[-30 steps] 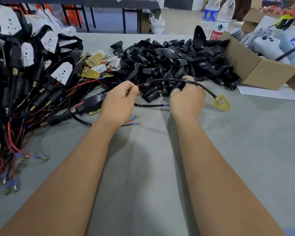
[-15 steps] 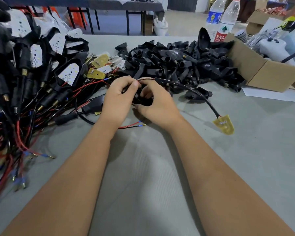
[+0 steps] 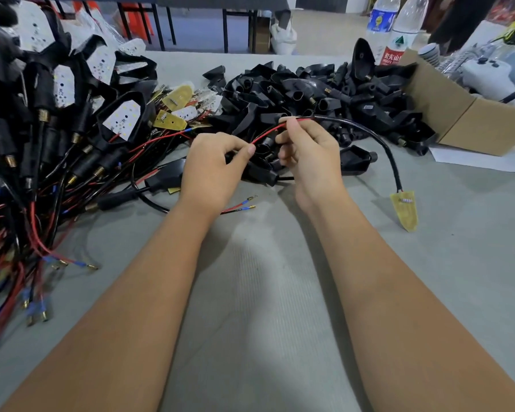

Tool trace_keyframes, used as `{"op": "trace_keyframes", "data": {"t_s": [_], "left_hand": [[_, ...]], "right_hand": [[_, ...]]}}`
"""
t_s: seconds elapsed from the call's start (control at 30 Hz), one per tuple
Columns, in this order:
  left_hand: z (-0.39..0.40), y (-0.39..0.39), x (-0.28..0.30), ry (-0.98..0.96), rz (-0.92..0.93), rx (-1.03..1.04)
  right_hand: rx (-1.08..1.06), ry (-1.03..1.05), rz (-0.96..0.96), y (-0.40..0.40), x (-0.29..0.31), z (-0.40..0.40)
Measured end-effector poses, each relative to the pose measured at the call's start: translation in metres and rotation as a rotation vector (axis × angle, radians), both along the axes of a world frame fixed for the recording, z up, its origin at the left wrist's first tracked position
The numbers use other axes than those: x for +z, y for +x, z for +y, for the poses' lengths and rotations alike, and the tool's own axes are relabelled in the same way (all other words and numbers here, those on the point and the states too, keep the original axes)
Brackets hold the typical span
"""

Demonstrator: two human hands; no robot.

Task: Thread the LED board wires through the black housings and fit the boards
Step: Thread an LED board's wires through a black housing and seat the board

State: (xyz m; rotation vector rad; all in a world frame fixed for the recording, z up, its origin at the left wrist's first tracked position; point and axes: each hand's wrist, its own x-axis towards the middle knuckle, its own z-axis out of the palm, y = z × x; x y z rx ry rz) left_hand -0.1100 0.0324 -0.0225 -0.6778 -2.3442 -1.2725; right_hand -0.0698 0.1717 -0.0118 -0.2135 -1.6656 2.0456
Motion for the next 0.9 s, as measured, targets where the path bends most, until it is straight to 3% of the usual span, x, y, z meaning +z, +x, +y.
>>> {"op": "trace_keyframes", "data": {"t_s": [0.2, 0.43, 0.53, 0.7, 0.9], "left_hand": [[0.0, 0.003, 0.001, -0.075, 0.124, -0.05], [0.001, 0.006, -0.007, -0.411, -0.082, 0.166], [0.001, 0.005, -0.006, -0.336, -0.069, 0.144], [0.005, 0.008, -0.002, -0.029, -0.121, 0.034], [0.002, 0.001, -0.001, 0.149, -0.296, 0.048]], "right_hand": [[0.14, 0.278, -0.068, 0.004, -0.001, -0.005], [-0.03, 0.073, -0.054, -0.002, -0.005, -0.001], [-0.049, 0.159, -0.084, -0.001, -0.008, 0.001], [-0.028, 0.347, -0.065, -0.002, -0.008, -0.007], [-0.09, 0.208, 0.0, 0.003, -0.002, -0.009]]}}
